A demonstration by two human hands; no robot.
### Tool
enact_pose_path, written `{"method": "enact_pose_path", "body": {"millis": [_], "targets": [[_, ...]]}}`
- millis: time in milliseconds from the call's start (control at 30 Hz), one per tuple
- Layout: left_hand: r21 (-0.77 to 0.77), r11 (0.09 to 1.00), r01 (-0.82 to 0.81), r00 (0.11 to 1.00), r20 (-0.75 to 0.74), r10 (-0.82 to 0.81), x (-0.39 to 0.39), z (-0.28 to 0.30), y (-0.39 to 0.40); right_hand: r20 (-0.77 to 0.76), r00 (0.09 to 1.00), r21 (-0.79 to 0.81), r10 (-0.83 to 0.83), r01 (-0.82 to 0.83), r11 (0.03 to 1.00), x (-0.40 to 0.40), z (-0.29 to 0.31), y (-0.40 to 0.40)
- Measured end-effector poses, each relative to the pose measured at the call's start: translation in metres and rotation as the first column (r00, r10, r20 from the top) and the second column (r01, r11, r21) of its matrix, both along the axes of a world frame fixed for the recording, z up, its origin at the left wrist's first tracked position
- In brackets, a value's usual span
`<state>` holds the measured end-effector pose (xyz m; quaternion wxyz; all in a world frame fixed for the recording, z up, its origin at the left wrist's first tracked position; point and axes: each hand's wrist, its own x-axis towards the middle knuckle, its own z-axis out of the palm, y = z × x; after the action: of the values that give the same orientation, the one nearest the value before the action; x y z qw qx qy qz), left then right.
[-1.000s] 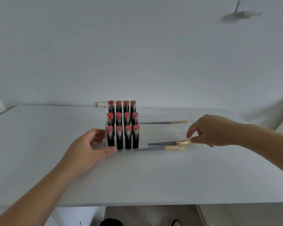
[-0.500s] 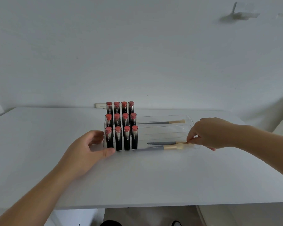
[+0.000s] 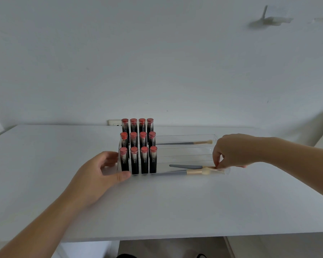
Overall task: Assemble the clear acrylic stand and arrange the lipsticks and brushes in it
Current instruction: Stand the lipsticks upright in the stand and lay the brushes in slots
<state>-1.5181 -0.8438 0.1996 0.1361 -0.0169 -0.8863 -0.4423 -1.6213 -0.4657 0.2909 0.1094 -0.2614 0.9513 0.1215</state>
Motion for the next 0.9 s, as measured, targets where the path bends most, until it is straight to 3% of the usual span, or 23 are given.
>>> {"method": "enact_pose_path", "body": {"millis": [433,633,767,900], "targets": [[0.002,1.0,-0.003,1.0,-0.004,0.003,0.001,0.0,0.0,-0.151,0.973,0.068,0.175,-0.167,0.984,0.014,0.011,0.005],[0.02,1.0,0.003,1.0,-0.005,-0.002,0.001,0.001,-0.001,-0.282,0.95,0.008,0.135,-0.139,0.99,0.015,0.047,0.01],[0.015,1.0,-0.005,1.0,-0.007,0.005,0.002,0.003,0.001,-0.395,0.904,0.099,0.164,-0.136,0.986,0.008,0.05,-0.003],[0.012,1.0,-0.002,1.0,-0.007,0.002,0.004,0.004,0.002,-0.385,0.902,0.175,0.197,-0.138,0.975,0.005,0.04,-0.02]]}}
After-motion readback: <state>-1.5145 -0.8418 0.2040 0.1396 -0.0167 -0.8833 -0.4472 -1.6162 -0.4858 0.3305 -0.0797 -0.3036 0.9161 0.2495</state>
